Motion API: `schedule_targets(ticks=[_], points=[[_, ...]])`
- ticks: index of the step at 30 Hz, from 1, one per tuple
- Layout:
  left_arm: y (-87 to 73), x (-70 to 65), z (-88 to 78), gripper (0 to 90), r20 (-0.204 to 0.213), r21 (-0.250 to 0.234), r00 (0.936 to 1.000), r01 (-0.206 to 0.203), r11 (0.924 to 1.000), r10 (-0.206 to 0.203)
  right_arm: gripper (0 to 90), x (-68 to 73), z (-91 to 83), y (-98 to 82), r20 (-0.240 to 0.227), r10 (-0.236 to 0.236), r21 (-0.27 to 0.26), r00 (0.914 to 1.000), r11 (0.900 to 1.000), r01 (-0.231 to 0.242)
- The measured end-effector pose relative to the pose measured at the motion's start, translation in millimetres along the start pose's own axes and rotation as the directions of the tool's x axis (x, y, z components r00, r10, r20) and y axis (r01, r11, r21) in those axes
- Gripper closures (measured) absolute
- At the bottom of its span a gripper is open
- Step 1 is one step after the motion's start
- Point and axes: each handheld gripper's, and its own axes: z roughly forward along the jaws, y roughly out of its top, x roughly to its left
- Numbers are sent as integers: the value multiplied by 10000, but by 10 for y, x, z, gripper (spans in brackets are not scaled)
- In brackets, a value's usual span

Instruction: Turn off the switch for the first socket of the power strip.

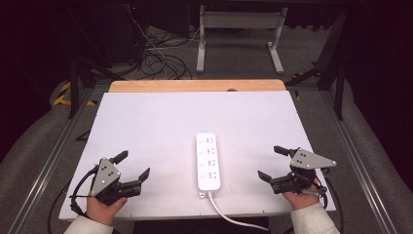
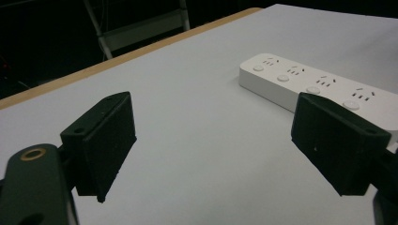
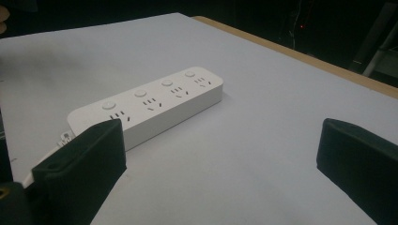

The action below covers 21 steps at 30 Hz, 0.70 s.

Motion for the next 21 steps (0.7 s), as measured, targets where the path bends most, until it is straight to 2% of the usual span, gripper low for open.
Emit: schedule_targets(ticks=[9, 16, 21], points=[[5, -13, -19, 147, -79, -114, 10000, -21, 9999, 20, 44, 6, -5, -1, 8, -10, 4, 10000, 10000, 10], [-1, 12, -15, 147, -73, -43, 9995, 305, 9995, -306, 52, 10, 2, -3, -38, -27, 97, 10000, 9999, 27], [3, -6, -25, 148, -163, -139, 9998, 109, 9998, -111, 56, 9, 5, -1, -102, -5, 139, 9999, 9999, 6]])
